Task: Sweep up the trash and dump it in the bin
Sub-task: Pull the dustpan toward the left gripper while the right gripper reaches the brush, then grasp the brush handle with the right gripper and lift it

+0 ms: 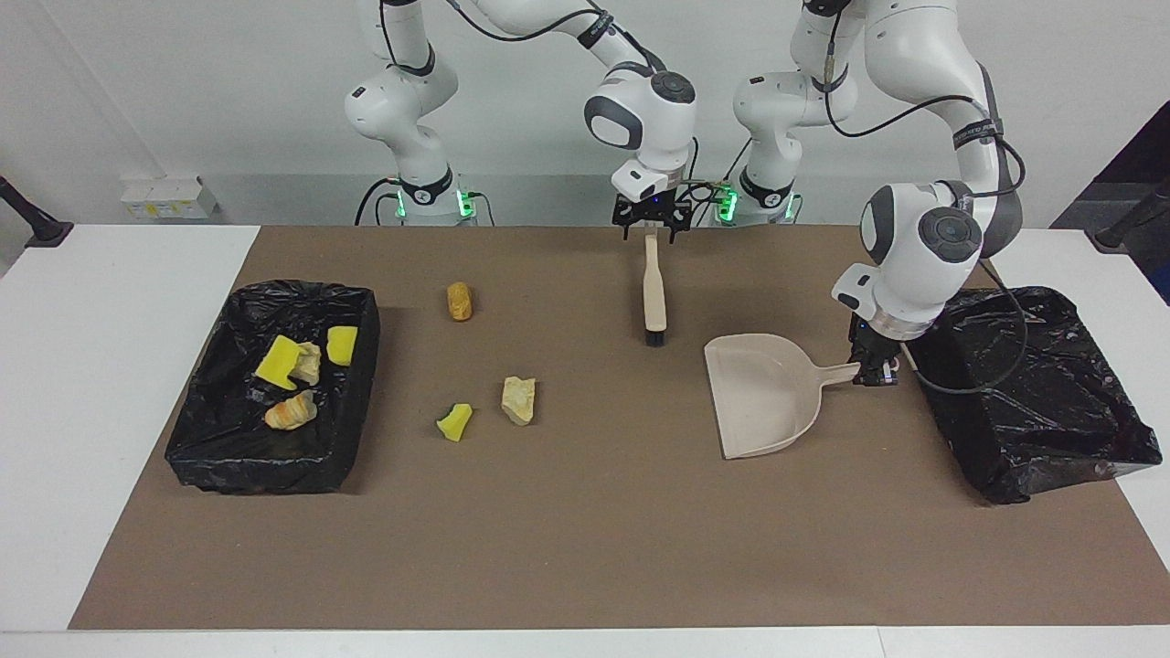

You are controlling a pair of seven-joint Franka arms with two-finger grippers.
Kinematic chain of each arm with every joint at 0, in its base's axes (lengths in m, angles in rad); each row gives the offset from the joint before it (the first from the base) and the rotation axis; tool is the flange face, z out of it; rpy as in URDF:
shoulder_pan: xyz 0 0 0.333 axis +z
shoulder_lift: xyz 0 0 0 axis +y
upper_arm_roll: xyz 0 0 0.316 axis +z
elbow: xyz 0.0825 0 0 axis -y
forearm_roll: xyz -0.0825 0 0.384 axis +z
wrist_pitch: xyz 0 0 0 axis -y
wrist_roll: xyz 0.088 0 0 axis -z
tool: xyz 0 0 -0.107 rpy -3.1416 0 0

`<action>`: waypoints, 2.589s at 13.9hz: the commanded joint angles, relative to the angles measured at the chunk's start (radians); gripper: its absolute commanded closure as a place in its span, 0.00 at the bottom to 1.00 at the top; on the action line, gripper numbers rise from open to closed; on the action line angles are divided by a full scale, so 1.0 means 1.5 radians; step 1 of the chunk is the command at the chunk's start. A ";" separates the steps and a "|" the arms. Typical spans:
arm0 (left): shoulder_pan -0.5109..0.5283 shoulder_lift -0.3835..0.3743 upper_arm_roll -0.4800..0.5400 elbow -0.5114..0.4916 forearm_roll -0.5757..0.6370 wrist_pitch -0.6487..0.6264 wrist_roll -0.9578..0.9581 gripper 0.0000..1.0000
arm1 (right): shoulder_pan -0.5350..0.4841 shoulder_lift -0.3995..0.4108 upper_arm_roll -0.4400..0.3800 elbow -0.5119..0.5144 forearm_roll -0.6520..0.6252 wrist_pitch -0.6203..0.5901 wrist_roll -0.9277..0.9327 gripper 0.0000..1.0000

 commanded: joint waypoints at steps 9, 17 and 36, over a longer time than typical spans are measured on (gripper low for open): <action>-0.003 -0.021 0.002 -0.027 0.018 0.016 0.010 1.00 | 0.000 -0.030 -0.004 -0.059 0.063 0.096 -0.020 0.25; -0.001 -0.020 0.002 -0.027 0.018 0.016 0.010 1.00 | -0.004 -0.026 -0.004 -0.064 0.103 0.119 -0.052 0.57; -0.119 -0.033 -0.008 -0.015 0.013 0.003 -0.245 1.00 | -0.269 -0.172 -0.009 -0.062 0.031 -0.086 -0.263 1.00</action>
